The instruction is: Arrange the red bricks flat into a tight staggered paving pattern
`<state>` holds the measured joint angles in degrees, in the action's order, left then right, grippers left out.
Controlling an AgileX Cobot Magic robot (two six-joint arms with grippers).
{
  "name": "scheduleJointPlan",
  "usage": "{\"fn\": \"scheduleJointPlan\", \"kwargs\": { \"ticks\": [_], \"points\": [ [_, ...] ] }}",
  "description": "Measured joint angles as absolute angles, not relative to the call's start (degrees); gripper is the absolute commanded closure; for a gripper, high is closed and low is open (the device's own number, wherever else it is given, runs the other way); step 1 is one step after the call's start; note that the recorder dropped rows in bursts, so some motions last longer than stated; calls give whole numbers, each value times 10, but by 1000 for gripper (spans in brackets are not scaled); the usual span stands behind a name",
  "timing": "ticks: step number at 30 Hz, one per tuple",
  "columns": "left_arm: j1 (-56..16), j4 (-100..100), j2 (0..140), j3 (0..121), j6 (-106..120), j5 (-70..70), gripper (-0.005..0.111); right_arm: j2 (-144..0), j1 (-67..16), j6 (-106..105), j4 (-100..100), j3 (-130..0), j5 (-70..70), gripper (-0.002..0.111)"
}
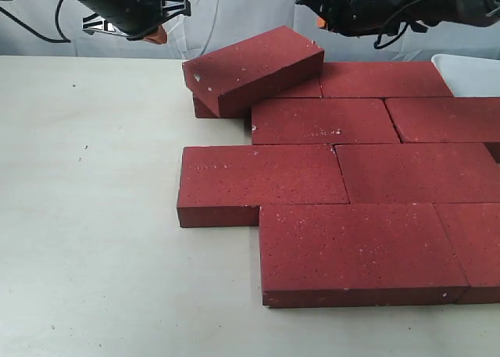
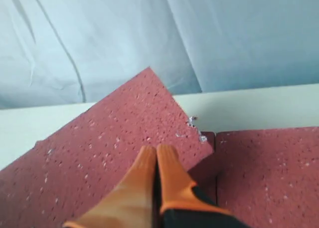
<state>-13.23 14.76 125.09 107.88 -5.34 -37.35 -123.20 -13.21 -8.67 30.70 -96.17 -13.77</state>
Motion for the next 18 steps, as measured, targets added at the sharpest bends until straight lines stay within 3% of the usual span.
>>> {"fn": "scheduleJointPlan", "kwargs": {
  "ticks": [5,12,18],
  "points": [
    [-132,148,1251,1079,-53,-374,107,-1285,-116,-65,383,-1006,-107,109],
    [-132,148,1261,1079,-53,-367,107,-1450,-72,-60,429,-1257,-254,109],
    [-132,189,1312,1079,-53,-366,107,-1492,-59,-47,400,-1290,-316,109]
  ]
}}
